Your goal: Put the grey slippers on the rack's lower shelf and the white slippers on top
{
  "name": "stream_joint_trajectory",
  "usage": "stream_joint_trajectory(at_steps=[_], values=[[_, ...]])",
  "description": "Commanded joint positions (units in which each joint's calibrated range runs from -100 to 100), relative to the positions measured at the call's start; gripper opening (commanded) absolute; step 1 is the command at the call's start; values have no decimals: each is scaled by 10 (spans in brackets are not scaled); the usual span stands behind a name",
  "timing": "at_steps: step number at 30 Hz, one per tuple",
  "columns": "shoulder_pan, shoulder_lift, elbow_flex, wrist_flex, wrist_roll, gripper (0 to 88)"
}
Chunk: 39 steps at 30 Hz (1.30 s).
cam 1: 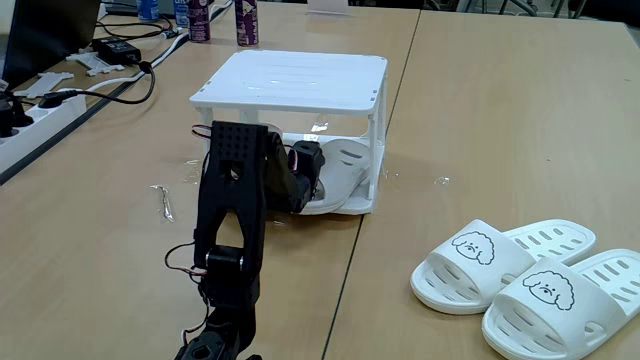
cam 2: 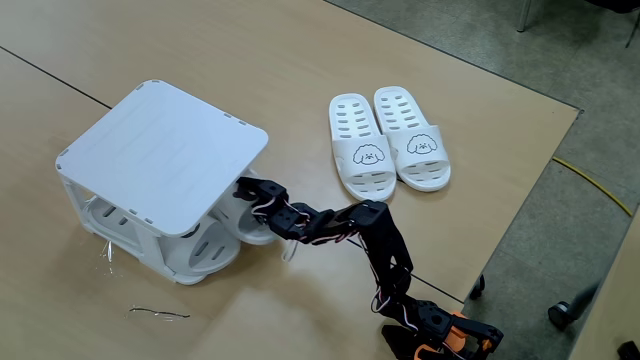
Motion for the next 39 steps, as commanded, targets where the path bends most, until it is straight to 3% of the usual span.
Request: stream_joint_trajectory(at_steps=[1, 10, 16, 18, 22, 26, 33, 39], values=[[-13, 23, -159, 55, 4, 7], [-29, 172, -408, 128, 4, 7], [-30, 186, -421, 128, 4, 13], [-30, 185, -423, 126, 4, 81], [-31, 185, -427, 126, 4, 328], [-24, 173, -414, 128, 4, 343], [-24, 23, -204, 125, 4, 340], [-23, -31, -137, 122, 4, 337]])
